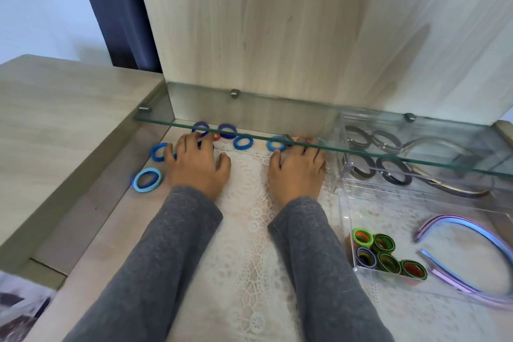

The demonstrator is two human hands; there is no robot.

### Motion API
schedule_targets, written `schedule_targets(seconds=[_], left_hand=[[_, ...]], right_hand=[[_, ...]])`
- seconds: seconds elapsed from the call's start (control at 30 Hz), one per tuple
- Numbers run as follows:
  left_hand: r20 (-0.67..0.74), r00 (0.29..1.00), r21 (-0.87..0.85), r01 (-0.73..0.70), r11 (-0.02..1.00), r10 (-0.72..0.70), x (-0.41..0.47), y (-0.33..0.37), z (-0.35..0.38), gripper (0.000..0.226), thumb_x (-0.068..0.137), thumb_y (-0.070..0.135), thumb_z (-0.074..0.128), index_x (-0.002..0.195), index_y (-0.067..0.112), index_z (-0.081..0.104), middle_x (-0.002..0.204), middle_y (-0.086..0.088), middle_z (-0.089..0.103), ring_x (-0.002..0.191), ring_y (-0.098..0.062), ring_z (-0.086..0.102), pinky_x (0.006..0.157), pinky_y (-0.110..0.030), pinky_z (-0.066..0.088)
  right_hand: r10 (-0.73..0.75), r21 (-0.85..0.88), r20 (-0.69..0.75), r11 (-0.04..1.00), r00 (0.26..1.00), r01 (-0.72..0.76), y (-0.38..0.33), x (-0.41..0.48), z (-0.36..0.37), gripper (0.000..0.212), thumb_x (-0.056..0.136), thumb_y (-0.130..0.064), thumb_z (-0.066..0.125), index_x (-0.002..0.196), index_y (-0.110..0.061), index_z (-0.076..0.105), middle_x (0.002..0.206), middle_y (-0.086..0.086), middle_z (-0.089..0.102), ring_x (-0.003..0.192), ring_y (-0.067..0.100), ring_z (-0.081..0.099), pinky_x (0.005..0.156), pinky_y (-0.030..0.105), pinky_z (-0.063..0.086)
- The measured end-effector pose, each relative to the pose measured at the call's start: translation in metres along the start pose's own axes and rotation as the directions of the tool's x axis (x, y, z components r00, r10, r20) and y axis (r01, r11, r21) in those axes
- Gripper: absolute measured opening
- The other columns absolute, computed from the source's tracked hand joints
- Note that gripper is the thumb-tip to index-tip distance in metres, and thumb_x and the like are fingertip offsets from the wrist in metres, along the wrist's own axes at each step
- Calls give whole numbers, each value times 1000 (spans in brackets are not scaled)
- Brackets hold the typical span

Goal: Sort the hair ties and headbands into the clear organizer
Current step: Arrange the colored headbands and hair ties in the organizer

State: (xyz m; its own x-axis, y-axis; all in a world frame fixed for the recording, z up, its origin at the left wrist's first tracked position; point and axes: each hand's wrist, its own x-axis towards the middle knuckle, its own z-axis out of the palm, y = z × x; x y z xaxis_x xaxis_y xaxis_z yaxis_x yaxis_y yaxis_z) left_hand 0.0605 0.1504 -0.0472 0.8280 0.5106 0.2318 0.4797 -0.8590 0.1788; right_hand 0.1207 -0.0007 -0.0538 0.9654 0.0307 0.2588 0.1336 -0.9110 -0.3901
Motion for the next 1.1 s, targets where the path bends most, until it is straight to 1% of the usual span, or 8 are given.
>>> schedule_targets(seconds=[0.1,0.23,0.4,0.6,0.73,0.9,1.0,1.1], left_hand=[[-22,1000,11,-2,1000,3,7,0,3,49,91,42,39,133,18,47,134,-9,48,126,-26,39,110,-50,20],[-51,999,3,-3,1000,3,16,3,6,43,90,41,41,121,15,56,120,-11,56,114,-28,48,103,-47,29],[-101,995,-36,-18,999,14,18,0,6,35,90,38,43,110,16,61,114,-8,61,109,-26,51,101,-45,28],[-178,984,-104,-43,994,24,16,-5,5,25,89,40,50,97,23,66,102,1,67,102,-22,55,100,-45,27],[-114,990,-96,-97,991,86,7,-3,0,24,90,43,51,101,28,65,111,6,65,107,-19,53,104,-45,24],[-62,990,-115,-136,984,130,-10,-4,-10,18,91,36,54,104,30,65,118,11,61,115,-15,49,106,-43,21],[-39,979,-168,-202,965,198,-20,-5,-12,11,87,34,59,97,34,65,110,16,63,112,-12,52,106,-41,22],[-68,961,-239,-277,931,269,-32,-8,-12,7,80,30,66,86,34,65,97,20,65,104,-9,57,105,-45,26]], right_hand=[[42,38,-5,998,999,-42,1,7,4,58,93,-43,37,138,-7,34,148,19,27,136,34,21,109,46,26],[56,55,-42,997,998,-53,3,15,4,46,91,-37,41,128,-10,41,140,15,36,128,33,31,101,44,32],[54,80,-107,996,993,-45,6,20,1,30,92,-24,42,115,-6,49,121,15,47,114,32,40,92,41,35],[33,86,-142,996,989,-21,8,21,3,22,92,-12,44,112,-6,52,114,16,50,108,33,45,88,41,38],[24,130,-180,991,983,-1,11,23,5,18,90,-8,48,107,-5,53,106,15,54,99,32,50,82,40,43],[35,263,-208,965,978,21,11,23,6,15,87,-5,53,101,0,52,94,18,56,85,33,55,72,47,50],[19,312,-210,949,978,49,12,19,4,10,84,-5,55,93,-4,50,90,15,55,82,31,54,72,46,49],[-3,323,-193,944,981,66,12,14,1,8,83,-8,56,90,-4,54,92,14,55,88,30,50,78,44,47]])
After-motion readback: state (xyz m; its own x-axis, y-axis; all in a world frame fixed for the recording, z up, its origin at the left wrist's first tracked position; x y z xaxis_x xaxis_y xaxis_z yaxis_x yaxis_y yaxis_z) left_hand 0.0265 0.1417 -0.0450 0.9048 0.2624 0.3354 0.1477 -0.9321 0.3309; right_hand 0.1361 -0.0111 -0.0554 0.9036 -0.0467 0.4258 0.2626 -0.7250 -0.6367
